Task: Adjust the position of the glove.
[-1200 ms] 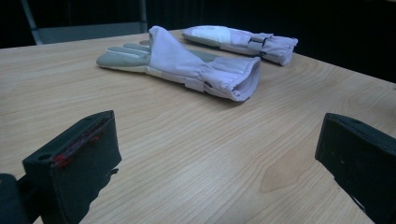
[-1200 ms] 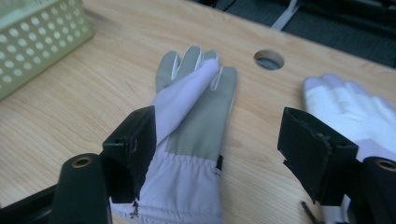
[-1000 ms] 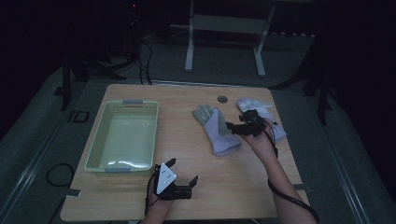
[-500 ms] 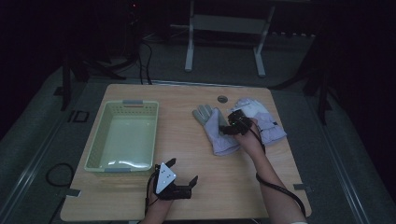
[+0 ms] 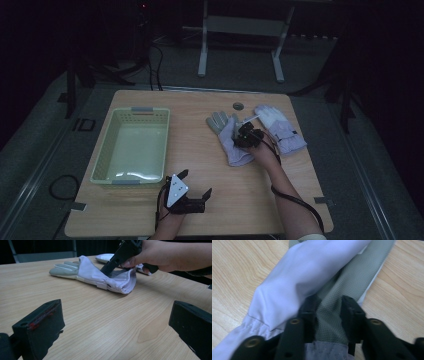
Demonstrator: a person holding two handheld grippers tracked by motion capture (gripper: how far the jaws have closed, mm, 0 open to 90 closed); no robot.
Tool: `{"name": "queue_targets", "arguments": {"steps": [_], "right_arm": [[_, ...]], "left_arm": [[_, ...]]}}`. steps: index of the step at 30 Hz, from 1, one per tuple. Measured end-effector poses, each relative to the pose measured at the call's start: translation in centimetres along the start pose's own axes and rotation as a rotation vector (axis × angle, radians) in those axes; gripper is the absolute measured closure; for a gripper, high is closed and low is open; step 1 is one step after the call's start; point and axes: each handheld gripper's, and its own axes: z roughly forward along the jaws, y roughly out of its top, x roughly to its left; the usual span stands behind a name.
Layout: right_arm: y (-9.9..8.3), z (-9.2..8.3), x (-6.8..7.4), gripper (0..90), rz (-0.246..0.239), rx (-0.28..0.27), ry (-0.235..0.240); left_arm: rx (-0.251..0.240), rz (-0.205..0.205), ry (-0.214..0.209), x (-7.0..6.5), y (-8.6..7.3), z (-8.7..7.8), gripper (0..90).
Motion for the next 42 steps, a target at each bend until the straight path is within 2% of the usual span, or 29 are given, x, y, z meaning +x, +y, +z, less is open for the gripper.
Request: {"name": "queue_targets", "arguments": {"steps": [1,3,6,8,10,13,15,19,23,25,27,31,36,37,39,42], "right_arm": [[0.0,0.0,0.0,68.9,0.000,0.000,0.000],[0.1,-0.1,0.3,74.8,0.007,0.003,-0.014],[0.1,-0.4,0.6,82.2,0.062,-0.016,-0.033],[0.1,-0.7,0.8,85.0,0.093,-0.042,-0.023],[0.1,-1.1,0.8,85.8,0.160,-0.076,0.005],[0.2,-2.0,1.1,86.1,0.215,-0.131,-0.008],[0.3,-2.7,1.5,86.0,0.226,-0.173,-0.025],[0.4,-4.1,2.2,86.2,0.292,-0.248,-0.005],[0.3,-5.4,3.2,86.4,0.339,-0.281,-0.012],[0.1,-6.0,3.6,86.5,0.386,-0.299,0.011],[-0.2,-6.5,4.4,86.5,0.407,-0.315,0.023],[-1.2,-7.0,5.9,86.4,0.423,-0.328,0.033],[-2.8,-6.2,7.3,86.4,0.430,-0.315,0.032],[-3.1,-5.9,7.4,86.4,0.423,-0.302,0.025],[-3.5,-5.1,7.4,86.3,0.440,-0.288,0.028],[-3.7,-3.9,7.3,86.3,0.421,-0.254,0.010]], "left_arm": [[0.000,0.000,0.000,0.0,0.0,0.0,0.0],[0.004,-0.003,0.000,0.0,0.0,0.0,0.0],[0.004,-0.003,-0.001,0.0,0.0,0.0,0.0],[0.004,-0.003,0.000,0.0,0.0,0.0,0.0],[0.003,-0.003,-0.001,0.0,0.0,0.0,0.0],[0.004,-0.001,-0.001,0.0,0.0,0.0,0.0],[0.004,-0.002,-0.002,0.0,0.0,0.0,0.0],[0.004,-0.004,-0.001,0.0,0.0,0.0,0.0],[0.002,-0.001,0.000,0.0,0.0,0.0,0.0],[0.001,-0.002,0.000,0.0,0.0,0.0,0.0],[0.000,-0.001,0.001,0.0,0.0,0.0,0.0],[0.003,0.002,0.002,0.0,0.0,0.0,0.0],[0.003,0.002,0.002,0.0,0.0,0.0,0.0],[0.003,0.001,0.001,0.0,0.0,0.0,0.0],[0.004,-0.003,0.003,0.0,0.0,0.0,0.0],[0.001,0.000,0.004,0.0,0.0,0.0,0.0]]}}
